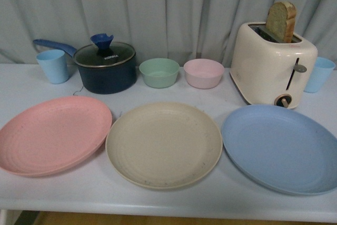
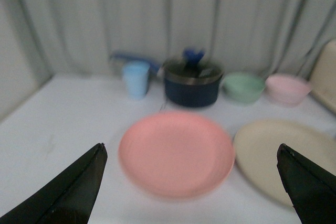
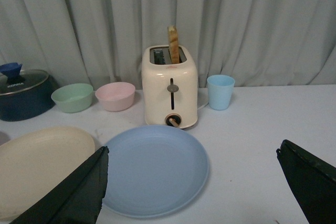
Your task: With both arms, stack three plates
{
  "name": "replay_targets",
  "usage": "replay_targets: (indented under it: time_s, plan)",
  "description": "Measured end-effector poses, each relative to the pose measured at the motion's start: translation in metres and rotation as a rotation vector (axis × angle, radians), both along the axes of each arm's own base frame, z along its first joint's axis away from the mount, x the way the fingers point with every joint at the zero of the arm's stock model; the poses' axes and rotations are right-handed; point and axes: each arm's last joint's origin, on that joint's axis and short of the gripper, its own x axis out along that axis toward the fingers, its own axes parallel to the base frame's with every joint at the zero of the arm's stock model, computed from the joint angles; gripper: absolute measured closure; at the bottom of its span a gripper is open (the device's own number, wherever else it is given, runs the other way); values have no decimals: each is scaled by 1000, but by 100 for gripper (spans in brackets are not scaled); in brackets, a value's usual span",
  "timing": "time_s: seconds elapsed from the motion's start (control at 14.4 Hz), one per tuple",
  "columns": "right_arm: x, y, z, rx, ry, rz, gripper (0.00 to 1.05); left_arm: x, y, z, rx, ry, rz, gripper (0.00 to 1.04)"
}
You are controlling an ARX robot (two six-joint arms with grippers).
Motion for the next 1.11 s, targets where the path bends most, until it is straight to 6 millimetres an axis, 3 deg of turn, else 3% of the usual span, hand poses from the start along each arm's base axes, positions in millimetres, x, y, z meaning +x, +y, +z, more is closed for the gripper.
replay_targets:
  time_s: [0.07, 0.14, 0.28, 0.35, 0.69, 1.11]
  plan:
    - [0, 0, 0, 0, 1, -1, 6, 6, 1, 1, -56, 165, 124, 7]
    - [0, 0, 0, -1, -2, 1, 6, 21, 10, 14, -98, 194, 206, 7]
    - [0, 0, 0, -1, 0, 1, 6, 57, 23, 34, -100, 241, 198, 7]
    - [0, 0, 0, -1, 0, 1, 6, 82, 29, 34, -115, 315, 172, 7]
    - [0, 0, 0, -1, 0, 1, 6, 183, 42, 6, 19, 671, 55, 7]
    - [0, 0, 0, -1, 0, 1, 6, 259, 63, -37, 58, 875, -124, 7]
